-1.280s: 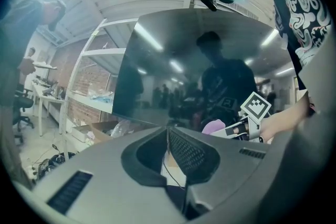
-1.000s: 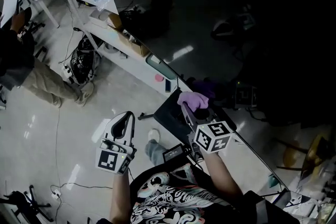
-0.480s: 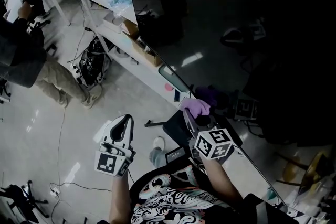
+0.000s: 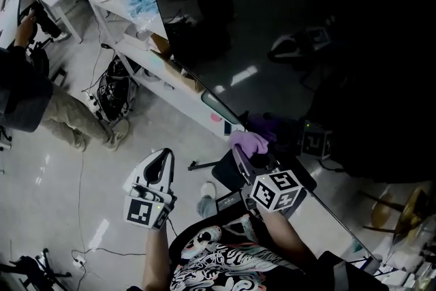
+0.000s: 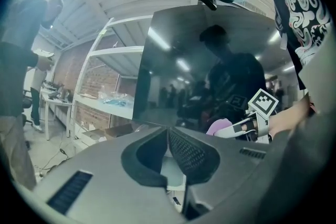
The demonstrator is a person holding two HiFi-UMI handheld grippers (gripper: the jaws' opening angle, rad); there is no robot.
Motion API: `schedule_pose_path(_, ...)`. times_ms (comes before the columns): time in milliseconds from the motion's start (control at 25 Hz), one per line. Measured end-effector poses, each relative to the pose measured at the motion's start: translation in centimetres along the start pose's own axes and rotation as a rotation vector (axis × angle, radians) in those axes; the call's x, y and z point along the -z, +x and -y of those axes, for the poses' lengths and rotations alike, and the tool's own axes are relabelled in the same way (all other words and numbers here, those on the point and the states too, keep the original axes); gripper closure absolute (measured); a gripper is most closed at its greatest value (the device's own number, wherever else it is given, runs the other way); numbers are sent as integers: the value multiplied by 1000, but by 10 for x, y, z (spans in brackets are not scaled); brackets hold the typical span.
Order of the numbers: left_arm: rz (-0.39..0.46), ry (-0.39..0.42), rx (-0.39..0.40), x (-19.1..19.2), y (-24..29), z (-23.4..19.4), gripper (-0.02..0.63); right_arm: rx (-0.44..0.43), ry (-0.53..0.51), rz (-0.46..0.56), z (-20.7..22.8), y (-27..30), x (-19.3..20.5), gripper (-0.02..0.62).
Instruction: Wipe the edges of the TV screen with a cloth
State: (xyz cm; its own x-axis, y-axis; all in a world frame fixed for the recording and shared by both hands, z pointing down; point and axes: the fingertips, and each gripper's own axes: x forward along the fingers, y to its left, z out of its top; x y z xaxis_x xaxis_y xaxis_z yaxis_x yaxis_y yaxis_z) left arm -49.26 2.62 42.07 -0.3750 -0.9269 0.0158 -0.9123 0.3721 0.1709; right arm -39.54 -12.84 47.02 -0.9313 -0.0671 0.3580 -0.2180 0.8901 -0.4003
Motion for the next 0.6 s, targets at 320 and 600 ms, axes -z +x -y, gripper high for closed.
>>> schedule_pose_path(320,4,18,-6,-5,13,-27,581,6,14,27,-3,10,-8,443)
schedule_pose_path(600,1,30,2,-8,17,-33,581,18,12,33,-4,11,-7,443)
